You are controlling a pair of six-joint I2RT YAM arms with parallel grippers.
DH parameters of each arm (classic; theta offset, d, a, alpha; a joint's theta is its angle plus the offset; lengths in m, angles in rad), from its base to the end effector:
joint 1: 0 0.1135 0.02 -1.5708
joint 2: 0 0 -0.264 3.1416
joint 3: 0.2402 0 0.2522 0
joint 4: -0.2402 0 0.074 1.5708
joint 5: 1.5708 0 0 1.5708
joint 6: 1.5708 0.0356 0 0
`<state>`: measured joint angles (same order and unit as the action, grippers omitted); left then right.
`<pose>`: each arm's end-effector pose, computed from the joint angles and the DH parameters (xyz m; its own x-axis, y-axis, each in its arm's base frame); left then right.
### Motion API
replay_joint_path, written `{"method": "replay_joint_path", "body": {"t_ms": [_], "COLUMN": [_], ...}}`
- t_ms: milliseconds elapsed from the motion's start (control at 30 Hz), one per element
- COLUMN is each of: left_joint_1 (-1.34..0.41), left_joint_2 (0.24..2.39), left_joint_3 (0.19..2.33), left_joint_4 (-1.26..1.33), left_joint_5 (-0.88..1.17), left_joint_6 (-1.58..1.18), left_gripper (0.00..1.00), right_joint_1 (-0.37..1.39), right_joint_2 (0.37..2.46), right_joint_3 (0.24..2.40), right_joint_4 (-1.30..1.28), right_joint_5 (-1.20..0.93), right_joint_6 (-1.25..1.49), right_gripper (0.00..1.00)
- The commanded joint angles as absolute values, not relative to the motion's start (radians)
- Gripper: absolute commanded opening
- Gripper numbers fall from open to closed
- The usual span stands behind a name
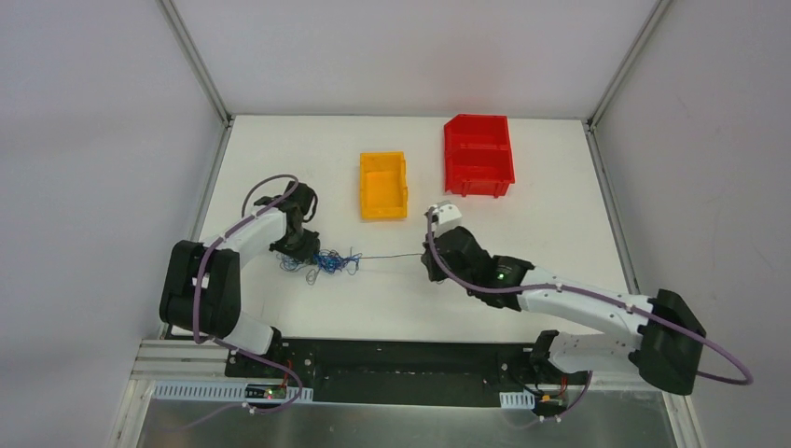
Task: Untangle the cables
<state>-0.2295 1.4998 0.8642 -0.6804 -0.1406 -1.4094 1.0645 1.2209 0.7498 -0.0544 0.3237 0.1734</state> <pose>0.2558 -0.0546 0.1740 -0.3398 -0.9242 -0.1743 -0.8994 0.3735 -0.2270 0.1400 0.2291 0.2497 -0.3597 -0.3113 -0.8796 -0.6433 0.7656 -0.0079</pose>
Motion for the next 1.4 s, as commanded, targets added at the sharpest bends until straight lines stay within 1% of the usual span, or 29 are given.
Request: {"method": "replay_joint_path", "body": {"t_ms": [0,33,133,233,300,400,467,533,600,767,833,900,933,967,1033,1100,1167,1200,1233,1367], "left_joint_1": [-0.187,-0.182,-0.165,-0.141,-0.129,-0.113,-0.107,-0.101,-0.101,-0.117,-0.143,-0.174,-0.189,-0.205,-0.23,-0.248,-0.266,-0.271,-0.277,-0.282], "left_joint_2": [1.462,1.459,1.454,1.442,1.43,1.402,1.386,1.371,1.359,1.363,1.38,1.396,1.406,1.415,1.426,1.42,1.396,1.377,1.358,1.269], "left_joint_3": [0.881,0.879,0.875,0.87,0.864,0.849,0.838,0.833,0.833,0.872,0.903,0.929,0.951,0.962,0.99,1.0,0.992,0.981,0.969,0.902], "left_joint_4": [-0.707,-0.707,-0.707,-0.707,-0.708,-0.707,-0.707,-0.707,-0.707,-0.704,-0.704,-0.703,-0.703,-0.703,-0.704,-0.702,-0.699,-0.692,-0.68,-0.612], "left_joint_5": [-0.261,-0.262,-0.258,-0.255,-0.255,-0.259,-0.261,-0.257,-0.251,-0.208,-0.184,-0.171,-0.166,-0.167,-0.17,-0.177,-0.197,-0.207,-0.21,-0.185], "left_joint_6": [-1.341,-1.341,-1.33,-1.312,-1.302,-1.293,-1.291,-1.283,-1.272,-1.199,-1.165,-1.139,-1.118,-1.093,-1.04,-0.995,-0.962,-0.947,-0.931,-0.873], "left_gripper": [0.07,0.06,0.06,0.06,0.06,0.06,0.07,0.07,0.06,0.07,0.08,0.1,0.11,0.12,0.13,0.16,0.2,0.22,0.24,0.34], "right_joint_1": [1.001,0.988,0.956,0.904,0.842,0.705,0.62,0.574,0.568,0.568,0.568,0.568,0.564,0.559,0.54,0.508,0.48,0.468,0.457,0.432], "right_joint_2": [1.058,1.037,0.991,0.972,0.951,0.894,0.85,0.827,0.837,0.916,0.959,1.002,1.027,1.052,1.1,1.129,1.127,1.119,1.111,1.115], "right_joint_3": [0.716,0.715,0.722,0.746,0.763,0.77,0.768,0.77,0.783,0.822,0.844,0.859,0.866,0.875,0.893,0.899,0.884,0.872,0.86,0.844], "right_joint_4": [-0.235,-0.256,-0.317,-0.399,-0.453,-0.494,-0.488,-0.462,-0.447,-0.402,-0.409,-0.424,-0.436,-0.456,-0.503,-0.533,-0.538,-0.532,-0.524,-0.517], "right_joint_5": [0.445,0.447,0.48,0.579,0.634,0.641,0.574,0.511,0.453,0.174,0.153,0.18,0.202,0.227,0.277,0.274,0.276,0.28,0.283,0.279], "right_joint_6": [0.233,0.238,0.249,0.271,0.295,0.332,0.355,0.348,0.345,0.317,0.334,0.354,0.364,0.376,0.414,0.434,0.465,0.476,0.484,0.493], "right_gripper": [0.0,0.0,0.0,0.0,0.0,0.0,0.0,0.0,0.0,0.0,0.0,0.01,0.04,0.1,0.44,0.53,0.8,0.91,0.98,0.99]}}
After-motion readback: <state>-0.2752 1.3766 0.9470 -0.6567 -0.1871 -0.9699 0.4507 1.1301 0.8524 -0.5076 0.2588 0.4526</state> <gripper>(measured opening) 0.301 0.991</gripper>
